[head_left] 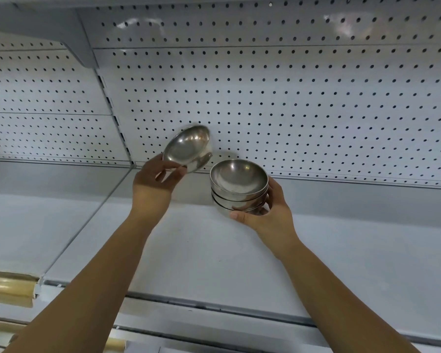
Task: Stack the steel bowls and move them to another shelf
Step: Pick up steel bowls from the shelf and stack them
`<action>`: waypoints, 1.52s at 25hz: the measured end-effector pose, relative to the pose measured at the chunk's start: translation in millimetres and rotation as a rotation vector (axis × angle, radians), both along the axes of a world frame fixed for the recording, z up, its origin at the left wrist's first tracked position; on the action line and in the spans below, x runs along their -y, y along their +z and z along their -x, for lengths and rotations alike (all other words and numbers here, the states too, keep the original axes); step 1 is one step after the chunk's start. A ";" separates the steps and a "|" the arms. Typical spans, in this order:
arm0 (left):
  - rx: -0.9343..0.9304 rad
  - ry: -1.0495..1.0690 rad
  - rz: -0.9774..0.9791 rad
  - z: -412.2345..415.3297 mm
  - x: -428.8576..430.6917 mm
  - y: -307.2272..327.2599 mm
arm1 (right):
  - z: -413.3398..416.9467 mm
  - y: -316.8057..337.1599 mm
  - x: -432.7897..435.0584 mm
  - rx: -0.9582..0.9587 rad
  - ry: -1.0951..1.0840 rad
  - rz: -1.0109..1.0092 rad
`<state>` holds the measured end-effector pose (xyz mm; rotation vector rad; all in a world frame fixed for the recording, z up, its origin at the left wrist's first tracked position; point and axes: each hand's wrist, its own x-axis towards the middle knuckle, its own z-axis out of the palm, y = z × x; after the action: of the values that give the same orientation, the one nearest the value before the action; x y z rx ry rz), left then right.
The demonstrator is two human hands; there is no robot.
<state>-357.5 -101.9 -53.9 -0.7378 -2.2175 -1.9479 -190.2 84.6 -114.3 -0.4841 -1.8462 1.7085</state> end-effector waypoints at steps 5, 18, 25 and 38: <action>-0.116 -0.215 0.055 -21.2 -2.9 37.3 | 0.8 -1.7 -0.4 0.009 -0.005 -0.016; -0.089 -0.327 0.217 -41.0 -26.3 19.6 | 2.0 -4.9 -2.0 0.012 -0.012 -0.044; -0.049 -0.289 0.212 -37.9 -29.0 6.9 | 1.4 -6.2 -2.9 0.021 -0.011 -0.050; 0.065 -0.300 0.248 -37.1 -28.3 14.4 | 1.9 -4.3 -2.2 0.039 -0.021 -0.042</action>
<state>-320.5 -73.6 -39.5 -1.1129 -2.5465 -1.8553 -192.1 86.8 -118.7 -0.5219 -1.8942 1.6540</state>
